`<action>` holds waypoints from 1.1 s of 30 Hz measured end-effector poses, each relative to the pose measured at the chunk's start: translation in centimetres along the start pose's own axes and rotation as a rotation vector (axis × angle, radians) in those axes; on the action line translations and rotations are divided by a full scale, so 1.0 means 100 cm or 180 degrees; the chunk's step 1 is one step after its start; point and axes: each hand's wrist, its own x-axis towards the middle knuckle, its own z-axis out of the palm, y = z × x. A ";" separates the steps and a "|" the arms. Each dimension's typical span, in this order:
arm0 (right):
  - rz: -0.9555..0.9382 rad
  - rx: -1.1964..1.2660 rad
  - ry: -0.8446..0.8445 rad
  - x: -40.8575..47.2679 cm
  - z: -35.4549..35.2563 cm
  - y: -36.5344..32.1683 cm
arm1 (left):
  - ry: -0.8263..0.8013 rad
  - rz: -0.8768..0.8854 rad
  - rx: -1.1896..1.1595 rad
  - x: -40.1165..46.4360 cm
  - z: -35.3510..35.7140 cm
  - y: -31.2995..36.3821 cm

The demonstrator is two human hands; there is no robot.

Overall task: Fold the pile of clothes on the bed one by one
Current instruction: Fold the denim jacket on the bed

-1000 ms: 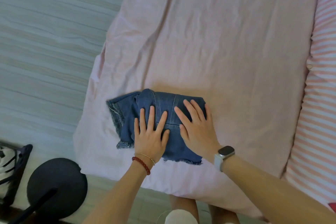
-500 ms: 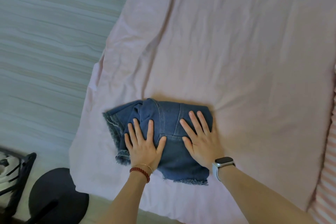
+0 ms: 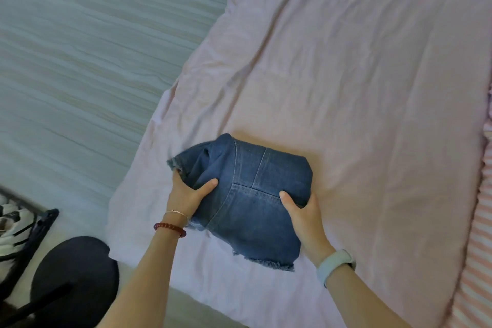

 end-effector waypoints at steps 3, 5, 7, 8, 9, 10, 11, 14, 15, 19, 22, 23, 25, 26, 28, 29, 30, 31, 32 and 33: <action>-0.0108 -0.0022 -0.0137 -0.015 0.000 -0.009 | -0.0388 -0.0277 0.0002 -0.010 -0.005 0.010; -0.0211 -0.0074 -0.0166 -0.033 -0.003 -0.014 | -0.0384 -0.0197 0.0024 -0.028 -0.009 0.017; -0.0326 -0.0243 -0.0094 -0.053 -0.007 -0.019 | -0.0378 -0.0119 0.0093 -0.051 -0.018 0.020; -0.0358 -0.0363 -0.0049 -0.064 -0.008 -0.022 | -0.0399 -0.0115 0.0118 -0.064 -0.024 0.019; -0.0379 -0.0473 -0.0035 -0.076 -0.007 -0.026 | -0.0402 -0.0114 0.0109 -0.077 -0.031 0.018; -0.0385 -0.0563 -0.0041 -0.088 -0.004 -0.029 | -0.0397 -0.0156 0.0079 -0.089 -0.040 0.014; -0.0394 -0.0632 -0.0051 -0.101 0.001 -0.031 | -0.0375 -0.0183 0.0029 -0.100 -0.051 0.009; -0.0501 -0.0739 -0.0080 -0.140 0.033 -0.041 | -0.0231 -0.0166 0.0027 -0.120 -0.096 -0.004; -0.0529 -0.0743 -0.0109 -0.151 0.049 -0.044 | -0.0176 -0.0125 0.0064 -0.121 -0.114 -0.007; -0.0446 -0.0526 -0.0190 -0.191 0.139 -0.050 | -0.0043 0.0179 0.0267 -0.100 -0.212 -0.017; -0.0395 -0.0242 -0.0184 -0.214 0.214 -0.055 | 0.0087 0.0400 0.0310 -0.079 -0.292 -0.016; -0.0401 -0.0213 -0.0194 -0.219 0.238 -0.059 | 0.0145 0.0448 0.0276 -0.074 -0.316 -0.016; -0.0408 -0.0179 -0.0239 -0.225 0.278 -0.071 | 0.0293 0.0440 0.0145 -0.065 -0.358 -0.016; -0.0442 -0.0151 -0.0254 -0.227 0.296 -0.078 | 0.0377 0.0413 0.0039 -0.060 -0.375 -0.016; -0.0513 -0.0138 -0.0305 -0.225 0.327 -0.093 | 0.0538 0.0374 -0.0119 -0.050 -0.402 -0.016; -0.0587 -0.0177 -0.0319 -0.222 0.340 -0.101 | 0.0610 0.0389 -0.0164 -0.044 -0.413 -0.014; -0.0665 -0.0234 -0.0330 -0.218 0.351 -0.108 | 0.0670 0.0421 -0.0211 -0.037 -0.421 -0.010; -0.0735 -0.0284 -0.0330 -0.213 0.362 -0.114 | 0.0715 0.0463 -0.0255 -0.031 -0.428 -0.006; -0.0784 -0.0306 -0.0303 -0.208 0.372 -0.121 | 0.0740 0.0498 -0.0284 -0.023 -0.435 0.000; -0.0823 -0.0307 -0.0259 -0.202 0.382 -0.128 | 0.0738 0.0519 -0.0301 -0.014 -0.442 0.006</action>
